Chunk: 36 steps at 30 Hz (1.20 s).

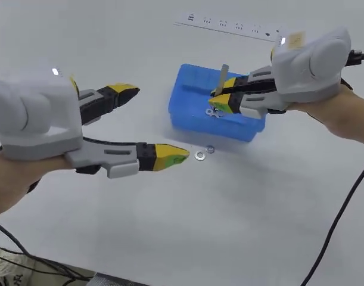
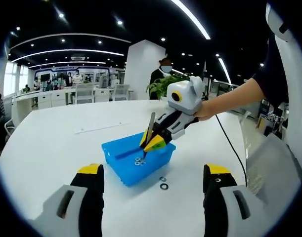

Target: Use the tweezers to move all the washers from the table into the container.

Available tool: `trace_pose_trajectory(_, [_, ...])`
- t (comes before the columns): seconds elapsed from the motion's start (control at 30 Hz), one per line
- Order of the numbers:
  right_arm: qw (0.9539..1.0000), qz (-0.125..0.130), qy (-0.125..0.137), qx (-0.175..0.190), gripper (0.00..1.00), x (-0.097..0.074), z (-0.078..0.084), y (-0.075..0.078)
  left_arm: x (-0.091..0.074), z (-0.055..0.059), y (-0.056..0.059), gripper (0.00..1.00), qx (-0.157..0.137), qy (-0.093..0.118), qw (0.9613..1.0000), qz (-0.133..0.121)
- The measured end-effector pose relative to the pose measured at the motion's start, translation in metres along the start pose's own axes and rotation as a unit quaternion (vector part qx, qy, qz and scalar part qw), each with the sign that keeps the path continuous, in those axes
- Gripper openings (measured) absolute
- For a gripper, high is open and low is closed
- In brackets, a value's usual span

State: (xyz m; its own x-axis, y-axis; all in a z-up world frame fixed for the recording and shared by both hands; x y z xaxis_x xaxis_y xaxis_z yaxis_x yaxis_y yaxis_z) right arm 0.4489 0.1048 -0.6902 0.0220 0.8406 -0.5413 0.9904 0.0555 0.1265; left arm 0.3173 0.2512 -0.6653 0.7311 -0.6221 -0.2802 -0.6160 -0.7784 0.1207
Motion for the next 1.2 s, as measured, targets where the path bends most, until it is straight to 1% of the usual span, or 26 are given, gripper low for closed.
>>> trace_pose_trajectory(0.07, [1.0,0.001,0.0,-0.003,0.08,-0.001,-0.002,0.0,0.007,-0.007,-0.002,0.82,0.005,0.005,0.9999,0.007])
trace_pose_trajectory(0.13, [1.0,0.001,0.001,-0.003,0.08,-0.002,-0.003,-0.001,0.017,-0.017,-0.004,0.83,0.017,0.014,0.9995,0.022])
trace_pose_trajectory(0.27, [1.0,0.0,-0.001,-0.01,0.08,-0.004,-0.005,-0.003,0.033,-0.031,-0.006,0.81,0.041,0.014,0.9982,0.042])
trace_pose_trajectory(0.37, [0.9999,-0.003,-0.003,-0.015,0.08,-0.004,-0.005,-0.005,0.043,-0.037,-0.006,0.75,0.05,0.015,0.9969,0.059])
trace_pose_trajectory(0.43, [0.9998,-0.005,-0.004,-0.018,0.08,-0.005,-0.006,-0.007,0.048,-0.041,-0.006,0.72,0.057,0.014,0.996,0.067])
trace_pose_trajectory(0.47, [0.9997,-0.006,-0.005,-0.023,0.08,-0.005,-0.006,-0.008,0.052,-0.042,-0.006,0.69,0.064,0.013,0.9953,0.072])
trace_pose_trajectory(0.57, [0.9996,-0.008,-0.006,-0.028,0.08,-0.005,-0.008,-0.009,0.061,-0.045,-0.007,0.59,0.066,0.008,0.9945,0.081])
trace_pose_trajectory(0.63, [0.9994,-0.009,-0.006,-0.031,0.08,-0.005,-0.009,-0.01,0.065,-0.047,-0.007,0.56,0.077,0.007,0.9933,0.086])
trace_pose_trajectory(0.77, [0.9993,-0.012,-0.005,-0.036,0.08,-0.005,-0.011,-0.011,0.071,-0.053,-0.008,0.44,0.095,0.009,0.9911,0.093])
trace_pose_trajectory(0.87, [0.9991,-0.013,-0.005,-0.039,0.08,-0.005,-0.012,-0.012,0.073,-0.055,-0.008,0.35,0.103,0.01,0.9898,0.098])
trace_pose_trajectory(0.93, [0.9991,-0.014,-0.005,-0.04,0.08,-0.006,-0.013,-0.013,0.074,-0.057,-0.005,0.29,0.104,0.009,0.9885,0.109])
trace_pose_trajectory(1.07, [0.9989,-0.019,-0.003,-0.043,0.08,-0.007,-0.015,-0.015,0.074,-0.057,-0.003,0.24,0.114,-0.002,0.9854,0.126])
trace_pose_trajectory(1.1, [0.9987,-0.02,-0.003,-0.046,0.08,-0.007,-0.015,-0.016,0.073,-0.057,-0.002,0.22,0.119,-0.003,0.9841,0.133])
trace_pose_trajectory(1.2, [0.9985,-0.022,-0.005,-0.05,0.08,-0.007,-0.016,-0.017,0.072,-0.06,0.0,0.16,0.123,0.0,0.9822,0.142])
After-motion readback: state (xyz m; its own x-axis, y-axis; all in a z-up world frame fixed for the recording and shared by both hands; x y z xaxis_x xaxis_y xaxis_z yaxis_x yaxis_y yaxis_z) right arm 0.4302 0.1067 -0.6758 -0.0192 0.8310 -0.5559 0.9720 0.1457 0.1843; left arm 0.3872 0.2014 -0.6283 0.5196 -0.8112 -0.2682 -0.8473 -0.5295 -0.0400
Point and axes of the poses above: the centre of the closed fingertips' face, and the gripper's own axes: x roughly forward along the fingers, y roughly to its right, z roughly out of its underside, the point moved 8 cm from there along -x, roughly backward along the fingers, and after that the axes turned 1 degree about z, right-handed, at the moved point
